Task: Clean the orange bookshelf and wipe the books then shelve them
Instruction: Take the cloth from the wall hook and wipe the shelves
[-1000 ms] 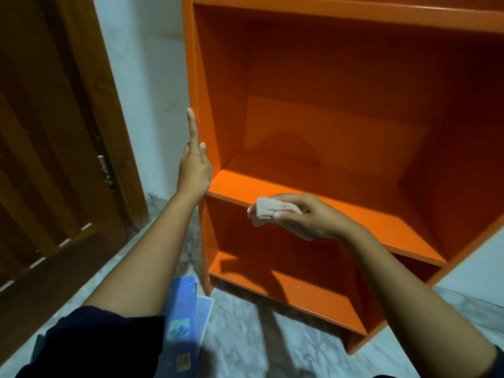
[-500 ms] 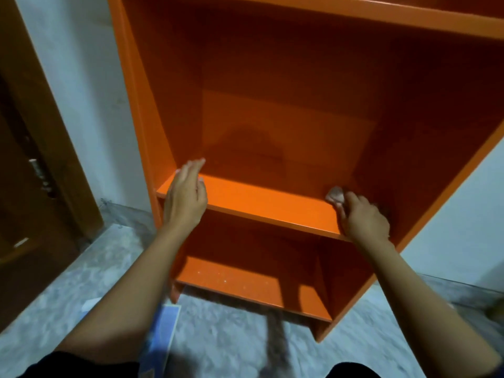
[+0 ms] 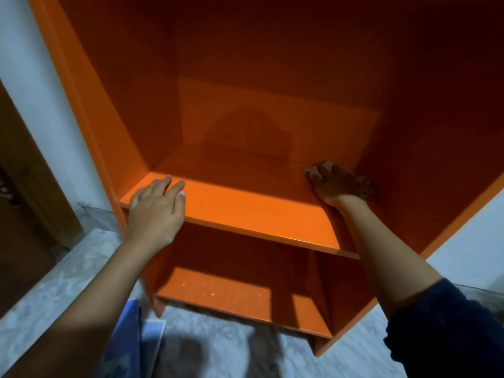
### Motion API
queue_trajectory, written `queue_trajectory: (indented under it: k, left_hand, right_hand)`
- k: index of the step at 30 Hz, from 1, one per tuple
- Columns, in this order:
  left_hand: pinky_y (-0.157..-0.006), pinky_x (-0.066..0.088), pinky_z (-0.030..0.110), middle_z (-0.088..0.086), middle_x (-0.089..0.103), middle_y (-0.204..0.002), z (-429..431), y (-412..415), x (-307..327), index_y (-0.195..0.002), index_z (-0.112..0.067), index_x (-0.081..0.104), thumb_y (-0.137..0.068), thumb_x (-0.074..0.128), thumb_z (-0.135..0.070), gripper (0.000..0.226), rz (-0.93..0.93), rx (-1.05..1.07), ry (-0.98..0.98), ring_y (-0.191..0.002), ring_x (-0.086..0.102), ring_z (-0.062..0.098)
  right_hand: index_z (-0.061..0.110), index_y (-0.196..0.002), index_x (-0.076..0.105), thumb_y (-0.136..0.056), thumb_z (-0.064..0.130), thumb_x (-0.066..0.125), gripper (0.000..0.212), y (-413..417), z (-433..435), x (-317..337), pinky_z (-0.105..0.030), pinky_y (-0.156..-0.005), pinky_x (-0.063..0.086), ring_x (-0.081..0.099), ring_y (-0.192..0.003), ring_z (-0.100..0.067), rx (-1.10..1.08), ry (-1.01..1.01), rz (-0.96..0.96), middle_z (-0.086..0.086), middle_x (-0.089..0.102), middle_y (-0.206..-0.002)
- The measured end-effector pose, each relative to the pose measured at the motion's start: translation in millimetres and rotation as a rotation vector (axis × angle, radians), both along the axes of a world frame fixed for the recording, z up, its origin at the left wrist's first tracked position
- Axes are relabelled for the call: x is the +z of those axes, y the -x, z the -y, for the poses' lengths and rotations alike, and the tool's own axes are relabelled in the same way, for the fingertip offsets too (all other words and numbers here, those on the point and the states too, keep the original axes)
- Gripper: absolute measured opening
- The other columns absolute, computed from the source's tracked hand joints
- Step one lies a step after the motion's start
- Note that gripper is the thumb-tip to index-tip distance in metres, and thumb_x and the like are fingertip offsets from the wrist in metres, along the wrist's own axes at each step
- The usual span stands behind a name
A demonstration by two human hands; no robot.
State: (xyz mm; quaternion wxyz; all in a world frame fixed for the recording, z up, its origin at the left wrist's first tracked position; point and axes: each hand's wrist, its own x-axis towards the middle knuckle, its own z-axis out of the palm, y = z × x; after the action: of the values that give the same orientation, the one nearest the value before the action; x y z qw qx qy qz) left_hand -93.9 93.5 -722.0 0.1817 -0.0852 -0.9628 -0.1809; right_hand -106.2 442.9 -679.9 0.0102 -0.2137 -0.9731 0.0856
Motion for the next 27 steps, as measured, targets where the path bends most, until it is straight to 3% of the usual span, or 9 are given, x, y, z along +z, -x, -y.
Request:
queue_trajectory:
  k: [10, 14, 17, 22, 27]
  left_hand:
    - [-0.113, 0.013, 0.039, 0.001, 0.034, -0.151, -2.4, -6.5, 9.3, -0.139, -0.026, 0.044, -0.09, 0.022, -0.051, 0.06, 0.066, 0.008, -0.045, -0.142, 0.022, 0.02]
    - [-0.113, 0.012, 0.035, 0.001, 0.03, -0.153, -0.9, -6.9, 14.5, -0.141, -0.025, 0.042, -0.099, 0.036, -0.041, 0.045, 0.102, -0.018, -0.036, -0.143, 0.02, 0.018]
    - [-0.112, 0.02, 0.035, 0.006, 0.036, -0.149, 4.1, -6.7, 17.9, -0.137, -0.017, 0.047, -0.098, 0.043, -0.032, 0.042, 0.118, -0.049, -0.112, -0.139, 0.03, 0.023]
    - [-0.104, 0.032, 0.029, 0.01, 0.051, -0.136, 17.4, -8.2, 21.8, -0.13, -0.007, 0.054, -0.096, 0.049, -0.021, 0.036, 0.049, -0.073, -0.179, -0.127, 0.046, 0.025]
    - [-0.09, 0.029, 0.017, 0.01, 0.053, -0.123, 29.8, -13.8, 22.2, -0.127, -0.006, 0.054, -0.097, 0.047, -0.017, 0.033, -0.161, -0.056, -0.216, -0.116, 0.049, 0.024]
  right_hand:
    - [0.045, -0.144, 0.024, -0.093, 0.066, 0.017, 0.056, 18.6, 46.1, 1.0, -0.062, -0.112, 0.0, 0.012, -0.143, -0.038, 0.196, -0.024, -0.05, 0.0, 0.013, -0.159]
    - [0.041, -0.146, 0.022, -0.095, 0.063, 0.018, 0.056, 24.0, 76.2, 7.6, -0.057, -0.113, 0.001, 0.009, -0.144, -0.035, 0.307, 0.007, -0.053, -0.001, 0.01, -0.159]
    - [0.043, -0.147, 0.017, -0.093, 0.067, 0.018, 0.059, 26.0, 93.6, 12.8, -0.058, -0.112, 0.002, 0.005, -0.144, -0.036, 0.332, 0.033, -0.021, 0.001, 0.007, -0.16]
    - [0.04, -0.148, 0.018, -0.097, 0.059, 0.022, 0.054, 33.4, 122.9, 21.0, -0.049, -0.115, 0.002, 0.001, -0.145, -0.033, 0.424, 0.106, -0.032, 0.0, 0.004, -0.16]
    - [0.043, -0.147, 0.016, -0.097, 0.06, 0.024, 0.054, 63.9, 155.5, 13.2, -0.058, -0.112, -0.005, -0.006, -0.144, -0.04, 0.496, 0.127, -0.04, 0.002, 0.002, -0.16]
